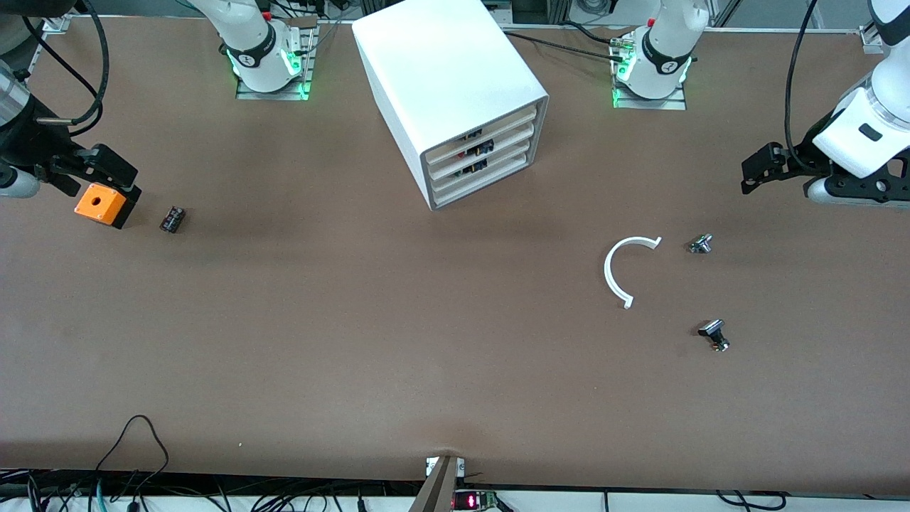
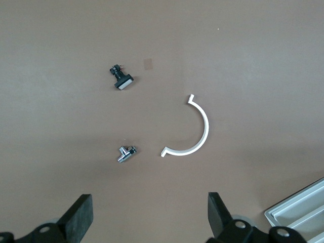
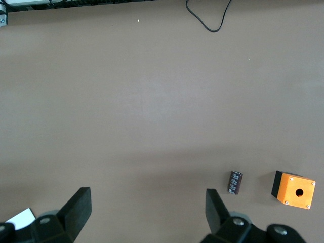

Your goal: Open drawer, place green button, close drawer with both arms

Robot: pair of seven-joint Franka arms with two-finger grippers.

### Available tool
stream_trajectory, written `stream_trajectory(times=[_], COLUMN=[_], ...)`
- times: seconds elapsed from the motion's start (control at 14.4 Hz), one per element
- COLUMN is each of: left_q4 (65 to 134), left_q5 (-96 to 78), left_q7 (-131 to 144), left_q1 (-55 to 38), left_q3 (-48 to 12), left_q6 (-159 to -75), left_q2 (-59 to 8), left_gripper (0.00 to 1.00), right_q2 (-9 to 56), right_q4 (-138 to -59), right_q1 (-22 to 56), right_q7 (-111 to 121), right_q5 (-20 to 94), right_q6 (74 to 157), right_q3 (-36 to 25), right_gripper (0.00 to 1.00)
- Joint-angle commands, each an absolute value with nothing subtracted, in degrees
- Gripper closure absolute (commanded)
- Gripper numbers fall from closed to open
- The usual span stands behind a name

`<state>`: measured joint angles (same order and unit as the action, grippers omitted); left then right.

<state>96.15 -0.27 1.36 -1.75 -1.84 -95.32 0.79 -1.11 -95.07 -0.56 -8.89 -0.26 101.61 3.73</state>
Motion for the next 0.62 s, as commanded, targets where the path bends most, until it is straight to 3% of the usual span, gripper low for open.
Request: stream_trajectory(times=[0.0, 0.56], left_q4=[95.80, 95.80], left_q5=[-0.88, -0.88], left_q7=[0.44, -0.09], left_q1=[-2.02, -0.97], left_q3=[-1.41, -1.41], left_q6=[-94.31, -94.04], left_q2=[1.05, 0.97], left_gripper=[0.00, 0.00], right_q2=[-0.18, -0.18], right_q4=[-93.16, -93.08], right_q1=[-1.05, -1.32], right_q7=[-7.91, -7.91], right_q5=[0.70, 0.88], right_q6=[100.28, 100.20], right_q3=[4.13, 4.04], right_gripper=[0.00, 0.00])
